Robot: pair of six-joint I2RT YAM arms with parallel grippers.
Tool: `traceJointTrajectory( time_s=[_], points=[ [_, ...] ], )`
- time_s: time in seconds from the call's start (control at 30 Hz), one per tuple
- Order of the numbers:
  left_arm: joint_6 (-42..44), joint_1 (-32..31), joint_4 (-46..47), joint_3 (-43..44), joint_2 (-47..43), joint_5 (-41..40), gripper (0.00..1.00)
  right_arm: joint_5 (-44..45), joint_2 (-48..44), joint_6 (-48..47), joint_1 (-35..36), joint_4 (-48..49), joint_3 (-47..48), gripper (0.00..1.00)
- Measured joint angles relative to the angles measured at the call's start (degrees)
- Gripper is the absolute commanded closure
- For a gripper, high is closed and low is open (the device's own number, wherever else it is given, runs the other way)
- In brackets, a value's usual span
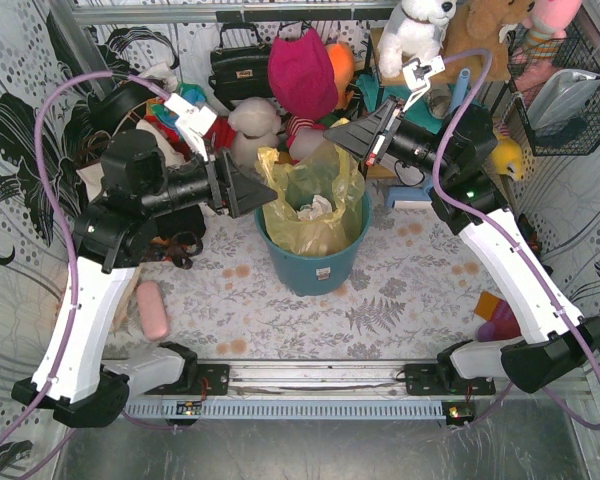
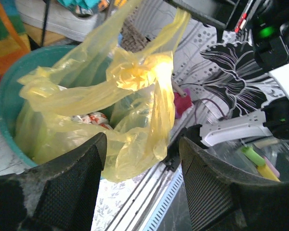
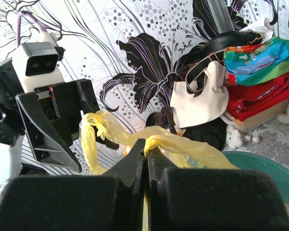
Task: Tie the trash bag
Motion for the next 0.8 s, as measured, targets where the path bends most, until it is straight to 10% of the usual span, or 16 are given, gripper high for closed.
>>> traceJointTrajectory(
  time_s=[0.4,0.57,0.8],
  points=[
    [-11.21,0.00,21.81,-9.35,1.68,10.29,0.30,0.02,0.00,0.04,0.00,0.09,-1.46,0.97],
    [-15.23,0.00,30.18,-10.10,4.70,10.23,0.32,-0.09,-0.02,0.57,0.00,1.44,-3.10,0.61],
    [-20.57,0.00,42.23,-10.84,5.66,9.68,0.32,-3.39,1.84,7.65,0.00,12.98,-4.70,0.60]
  ],
)
